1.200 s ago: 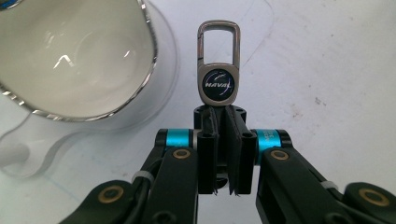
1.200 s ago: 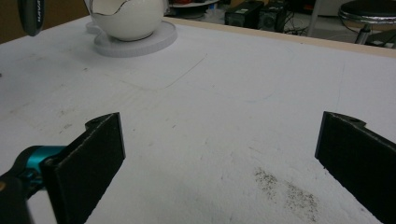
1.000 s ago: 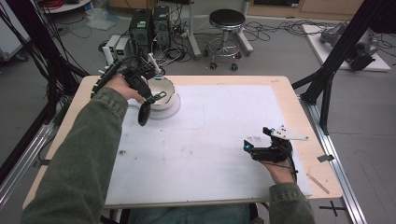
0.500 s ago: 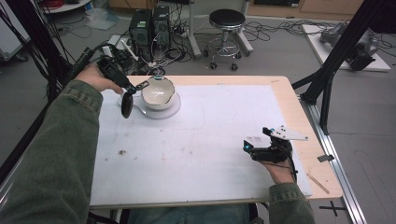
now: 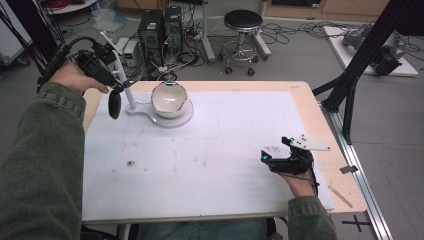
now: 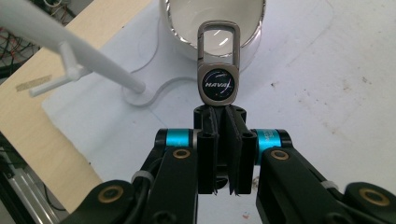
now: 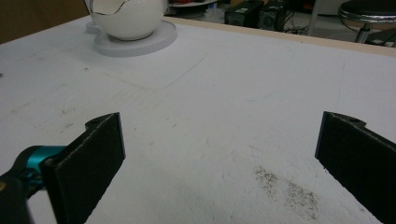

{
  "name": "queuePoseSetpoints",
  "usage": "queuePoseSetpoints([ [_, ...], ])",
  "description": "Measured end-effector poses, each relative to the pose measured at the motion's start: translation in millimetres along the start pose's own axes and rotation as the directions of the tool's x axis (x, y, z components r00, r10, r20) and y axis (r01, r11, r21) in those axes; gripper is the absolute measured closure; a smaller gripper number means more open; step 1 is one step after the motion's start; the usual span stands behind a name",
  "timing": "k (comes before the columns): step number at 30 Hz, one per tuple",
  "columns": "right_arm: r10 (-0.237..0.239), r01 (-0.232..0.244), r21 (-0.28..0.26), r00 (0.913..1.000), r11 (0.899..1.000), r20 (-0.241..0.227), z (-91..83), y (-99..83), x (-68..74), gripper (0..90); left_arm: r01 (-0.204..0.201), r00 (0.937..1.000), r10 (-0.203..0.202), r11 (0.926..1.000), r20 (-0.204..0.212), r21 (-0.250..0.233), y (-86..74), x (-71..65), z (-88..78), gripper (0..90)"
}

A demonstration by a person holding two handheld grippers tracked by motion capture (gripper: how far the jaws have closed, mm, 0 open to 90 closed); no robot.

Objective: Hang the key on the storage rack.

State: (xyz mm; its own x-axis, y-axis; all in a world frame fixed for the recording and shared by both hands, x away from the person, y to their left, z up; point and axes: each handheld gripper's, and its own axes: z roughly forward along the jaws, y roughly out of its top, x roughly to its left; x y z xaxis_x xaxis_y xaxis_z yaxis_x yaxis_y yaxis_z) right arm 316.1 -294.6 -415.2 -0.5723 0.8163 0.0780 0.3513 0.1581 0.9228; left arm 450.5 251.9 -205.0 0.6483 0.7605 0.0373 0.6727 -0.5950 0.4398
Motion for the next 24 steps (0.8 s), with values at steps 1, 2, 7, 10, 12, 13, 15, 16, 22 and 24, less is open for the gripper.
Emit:
queuePoseSetpoints([
  [1,0.003,-0.003,0.002,1.0000,1.000,0.001,0.3,0.0,0.3,0.5,0.003,1.0000,-0.003,1.0000,-0.005,0.000,-2.0,1.6,-1.1,83.4],
  [2,0.005,-0.005,0.004,1.0000,1.000,0.001,0.4,-0.1,0.6,0.5,0.007,1.0000,-0.007,1.0000,-0.006,-0.007,-4.0,3.2,-1.9,83.4],
  [7,-0.007,0.007,0.002,1.0000,1.000,0.000,0.7,-0.3,0.3,0.5,0.038,0.9991,-0.039,0.9990,-0.017,-0.021,-11.8,12.5,-9.8,83.3],
  [10,0.001,-0.001,0.004,1.0000,1.000,0.000,0.2,-0.3,0.5,0.5,0.055,0.9976,-0.056,0.9983,-0.040,-0.020,-15.3,18.8,-14.1,83.4],
  [12,-0.001,0.001,0.004,1.0000,1.000,0.001,0.1,-0.4,0.6,0.5,0.061,0.9964,-0.062,0.9981,-0.058,-0.012,-16.3,22.6,-16.7,83.4],
  [13,-0.002,0.002,0.009,1.0000,1.000,0.000,0.1,-0.6,1.2,0.5,0.063,0.9959,-0.064,0.9979,-0.064,-0.010,-16.3,24.2,-17.4,83.3],
  [15,-0.003,0.003,0.008,1.0000,1.000,0.000,0.2,-0.6,1.3,0.5,0.066,0.9954,-0.067,0.9977,-0.068,-0.011,-15.7,27.4,-18.3,83.4],
  [16,-0.002,0.002,0.009,1.0000,1.000,-0.001,0.3,-0.6,1.3,0.5,0.069,0.9952,-0.070,0.9975,-0.068,-0.014,-15.1,28.9,-18.6,83.3],
  [22,-0.012,0.012,0.012,0.9999,1.000,-0.001,1.6,-0.6,0.3,0.5,0.096,0.9933,-0.098,0.9947,-0.061,-0.036,-12.2,39.8,-13.3,83.3],
  [24,-0.012,0.012,0.012,0.9999,1.000,0.000,1.4,-0.8,0.4,0.5,0.104,0.9911,-0.106,0.9942,-0.080,-0.029,-12.4,43.4,-10.0,83.3],
])
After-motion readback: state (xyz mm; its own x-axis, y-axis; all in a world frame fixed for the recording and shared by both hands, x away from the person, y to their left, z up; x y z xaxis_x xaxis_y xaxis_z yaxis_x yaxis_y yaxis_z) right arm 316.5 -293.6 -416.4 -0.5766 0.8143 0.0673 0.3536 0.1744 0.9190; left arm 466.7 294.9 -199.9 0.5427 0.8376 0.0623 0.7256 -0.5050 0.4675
